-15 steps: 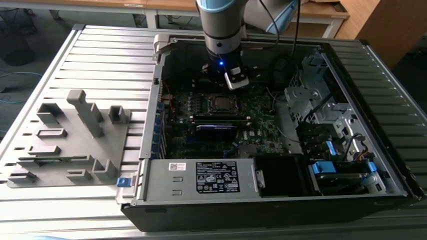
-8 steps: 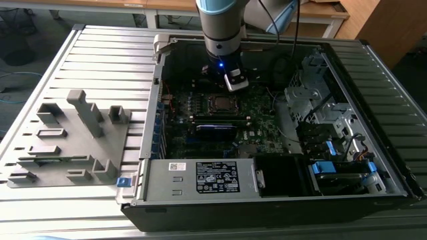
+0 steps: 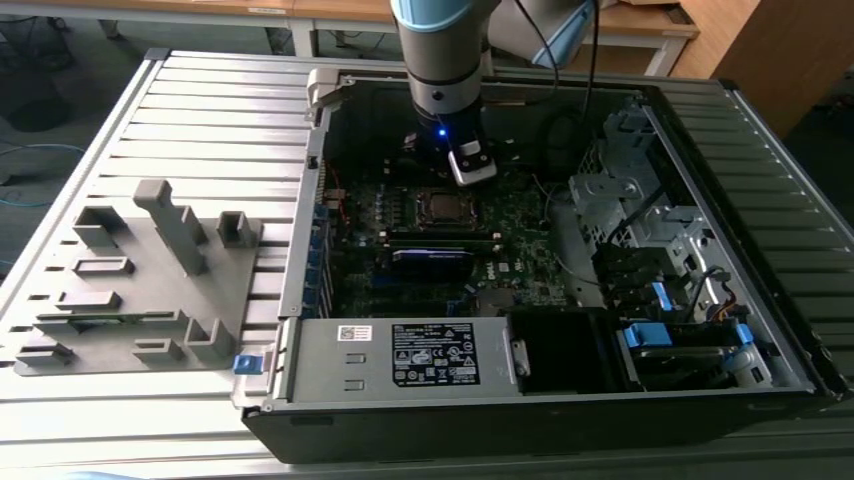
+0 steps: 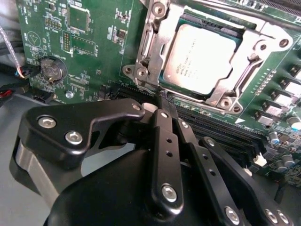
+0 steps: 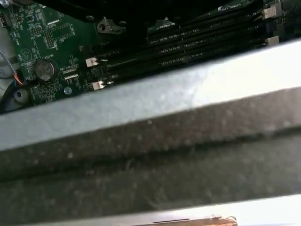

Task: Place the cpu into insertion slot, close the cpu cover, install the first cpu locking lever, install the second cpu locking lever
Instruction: 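Install the first cpu locking lever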

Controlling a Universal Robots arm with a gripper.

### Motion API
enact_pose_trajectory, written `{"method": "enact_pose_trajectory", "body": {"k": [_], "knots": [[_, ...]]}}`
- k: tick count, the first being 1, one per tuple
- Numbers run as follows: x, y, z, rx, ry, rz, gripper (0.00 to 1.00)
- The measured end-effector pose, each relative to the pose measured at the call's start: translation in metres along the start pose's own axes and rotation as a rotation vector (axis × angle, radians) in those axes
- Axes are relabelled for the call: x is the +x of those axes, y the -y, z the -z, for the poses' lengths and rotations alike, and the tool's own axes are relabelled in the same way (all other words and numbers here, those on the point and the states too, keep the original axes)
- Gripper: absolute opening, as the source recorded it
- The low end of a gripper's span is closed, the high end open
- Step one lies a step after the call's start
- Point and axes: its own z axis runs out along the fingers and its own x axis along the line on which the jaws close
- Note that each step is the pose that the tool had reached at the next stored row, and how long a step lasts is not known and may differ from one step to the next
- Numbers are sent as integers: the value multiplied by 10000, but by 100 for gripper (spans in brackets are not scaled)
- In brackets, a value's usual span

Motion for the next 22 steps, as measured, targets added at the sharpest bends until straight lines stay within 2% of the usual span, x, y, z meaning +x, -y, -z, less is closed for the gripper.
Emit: {"method": "enact_pose_trajectory", "body": {"k": [6,12,14,22], "knots": [[6,7,-23,1,22,-8,11],[4,3,-16,-75,13,-23,11],[1,-1,-1,-104,7,-29,11],[-12,-19,89,-126,-3,-34,11]]}}
